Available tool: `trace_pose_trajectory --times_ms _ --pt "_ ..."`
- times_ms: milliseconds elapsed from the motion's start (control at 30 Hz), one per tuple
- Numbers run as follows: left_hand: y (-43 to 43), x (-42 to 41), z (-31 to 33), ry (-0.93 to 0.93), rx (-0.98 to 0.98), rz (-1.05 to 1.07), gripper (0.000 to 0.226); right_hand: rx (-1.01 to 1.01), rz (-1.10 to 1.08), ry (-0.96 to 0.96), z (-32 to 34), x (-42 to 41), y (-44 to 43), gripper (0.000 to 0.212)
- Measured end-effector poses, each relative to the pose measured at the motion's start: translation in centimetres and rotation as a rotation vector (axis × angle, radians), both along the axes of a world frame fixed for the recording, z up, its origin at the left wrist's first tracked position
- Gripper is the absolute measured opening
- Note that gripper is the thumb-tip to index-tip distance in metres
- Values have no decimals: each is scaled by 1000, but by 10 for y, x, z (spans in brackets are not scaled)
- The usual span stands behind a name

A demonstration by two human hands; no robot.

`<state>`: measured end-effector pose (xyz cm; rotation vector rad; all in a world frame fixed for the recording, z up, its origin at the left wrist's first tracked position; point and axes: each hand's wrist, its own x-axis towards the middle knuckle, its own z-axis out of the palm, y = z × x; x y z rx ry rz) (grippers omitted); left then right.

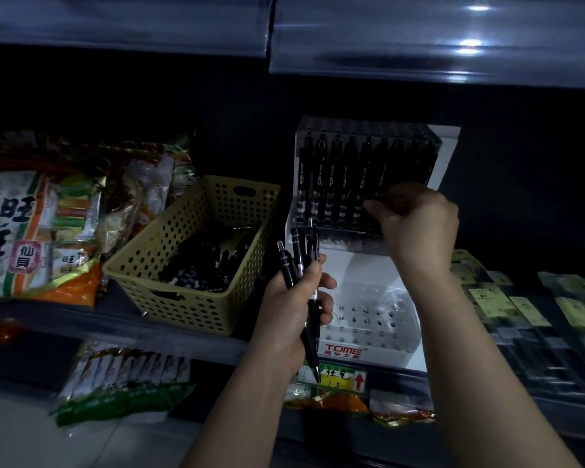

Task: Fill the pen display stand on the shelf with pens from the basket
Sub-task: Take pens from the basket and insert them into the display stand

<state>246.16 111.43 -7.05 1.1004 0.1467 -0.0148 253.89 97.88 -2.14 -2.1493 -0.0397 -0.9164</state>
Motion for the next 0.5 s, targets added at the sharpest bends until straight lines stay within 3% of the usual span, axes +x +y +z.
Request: trace_pose_trajectory --times_ms 267,500 --pt "-2 -2 1 -3 1 12 14 -29 10 -16 -12 4 -3 26" --pt "-5 0 2 -10 2 3 17 -28 45 -55 0 -8 -4 39"
